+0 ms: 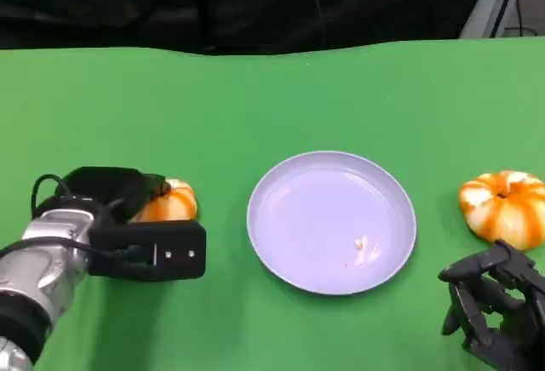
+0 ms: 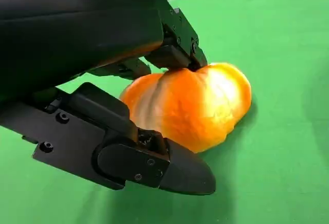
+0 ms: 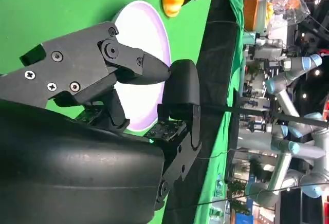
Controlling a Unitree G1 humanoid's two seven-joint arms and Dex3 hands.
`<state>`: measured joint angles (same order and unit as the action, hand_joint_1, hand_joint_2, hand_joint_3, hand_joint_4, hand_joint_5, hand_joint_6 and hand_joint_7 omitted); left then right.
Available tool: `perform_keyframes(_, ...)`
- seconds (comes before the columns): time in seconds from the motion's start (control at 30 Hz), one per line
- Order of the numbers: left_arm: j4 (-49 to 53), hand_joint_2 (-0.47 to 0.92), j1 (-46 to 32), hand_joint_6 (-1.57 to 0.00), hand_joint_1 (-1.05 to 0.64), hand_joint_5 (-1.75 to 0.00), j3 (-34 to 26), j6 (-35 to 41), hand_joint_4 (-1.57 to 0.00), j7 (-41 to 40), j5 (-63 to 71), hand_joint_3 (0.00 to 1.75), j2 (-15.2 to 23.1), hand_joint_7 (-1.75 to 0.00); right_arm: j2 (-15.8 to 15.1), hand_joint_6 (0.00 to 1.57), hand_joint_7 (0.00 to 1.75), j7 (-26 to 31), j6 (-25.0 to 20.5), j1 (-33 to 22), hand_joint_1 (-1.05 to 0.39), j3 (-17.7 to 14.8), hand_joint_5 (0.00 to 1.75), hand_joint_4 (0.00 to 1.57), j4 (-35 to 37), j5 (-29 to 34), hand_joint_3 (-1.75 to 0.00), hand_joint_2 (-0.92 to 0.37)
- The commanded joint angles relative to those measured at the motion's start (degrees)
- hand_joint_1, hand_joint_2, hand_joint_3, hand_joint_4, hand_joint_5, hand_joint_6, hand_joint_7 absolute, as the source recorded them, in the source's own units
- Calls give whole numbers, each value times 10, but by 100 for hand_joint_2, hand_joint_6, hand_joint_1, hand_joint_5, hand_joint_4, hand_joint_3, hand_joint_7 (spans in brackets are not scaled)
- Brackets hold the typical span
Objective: Grasp the bread from the table and place it into the plate.
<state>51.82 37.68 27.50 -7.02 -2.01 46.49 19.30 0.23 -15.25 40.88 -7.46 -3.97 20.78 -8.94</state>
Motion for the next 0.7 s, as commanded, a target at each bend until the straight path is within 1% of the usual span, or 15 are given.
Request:
perform_keyframes(0.03, 24, 92, 4, -53, -85, -2, 11, -10, -46, -25, -5, 17, -8, -1, -8, 78, 138, 4, -3, -4, -16, -3, 165, 82, -10, 2, -72, -78)
perform_keyframes(0.1, 32, 92, -1, -54, -66, -3, 12, -16, -52, -36, -8, 17, -9, -1, -6, 78, 139, 8, 0, -5, -16, -3, 165, 82, -11, 6, -72, -78)
perform_keyframes(0.13, 38, 92, -2, -58, -60, -5, 12, -18, -57, -38, -11, 18, -10, -3, -6, 79, 138, 8, 2, -4, -17, -3, 164, 82, -8, 6, -72, -78)
perform_keyframes(0.23, 48, 92, -5, -66, -50, -7, 14, -20, -67, -41, -17, 22, -13, -5, -6, 80, 136, 8, 2, -3, -17, -2, 162, 83, -9, 6, -73, -78)
perform_keyframes(0.27, 50, 92, -7, -67, -46, -7, 15, -17, -70, -47, -18, 25, -16, -5, -6, 80, 136, 6, 1, -3, -17, -2, 162, 83, -9, 3, -73, -78)
perform_keyframes(0.33, 55, 92, -11, -72, -34, -7, 12, -12, -78, -59, -25, 38, -24, -5, -6, 81, 136, 1, -2, -2, -16, -2, 163, 83, -9, -4, -73, -78)
perform_keyframes(0.37, 58, 92, -13, -78, -27, -9, 5, -14, -84, -66, -36, 43, -28, -6, -6, 80, 137, -1, -2, -2, -16, -2, 163, 83, -9, -6, -73, -78)
perform_keyframes(0.43, 59, 92, -19, -90, -19, -13, -12, -26, -94, -84, -57, 39, -33, -9, -6, 80, 137, -3, 0, -1, -16, -2, 164, 83, -7, -8, -73, -78)
perform_keyframes(0.47, 58, 92, -22, -101, -13, -18, -17, -32, -103, -92, -66, 34, -34, -12, -6, 80, 137, -2, 0, -2, -16, -2, 164, 83, -7, -7, -73, -78)
perform_keyframes(0.53, 57, 92, -24, -109, -9, -23, -19, -38, -111, -101, -74, 29, -33, -13, -7, 80, 137, -1, -1, -2, -17, -3, 164, 83, -8, -5, -74, -78)
perform_keyframes(0.57, 53, 92, -28, -110, -9, -24, -22, -49, -112, -124, -77, 29, -32, -13, -6, 80, 137, 0, -2, -3, -17, -2, 164, 83, -10, -3, -74, -78)
perform_keyframes(0.6, 47, 92, -33, -91, -7, -109, -27, -63, -91, -151, -80, 24, -31, -83, -6, 80, 137, 1, -1, -3, -16, -2, 163, 83, -10, -2, -74, -78)
perform_keyframes(0.63, 44, 92, -37, -74, -7, -141, -31, -74, -84, -171, -81, 33, -30, -128, -6, 80, 137, 2, -1, -3, -16, -3, 163, 83, -10, -1, -74, -78)
perform_keyframes(0.67, 43, 92, -38, -62, -7, -161, -32, -81, -80, -184, -83, 39, -29, -155, -6, 80, 137, 2, 0, -2, -16, -3, 163, 83, -9, 0, -74, -78)
perform_keyframes(0.7, 45, 92, -38, -59, -7, -168, -31, -84, -78, -189, -83, 41, -29, -165, -6, 80, 137, 3, 0, -2, -16, -3, 163, 83, -9, 0, -75, -78)
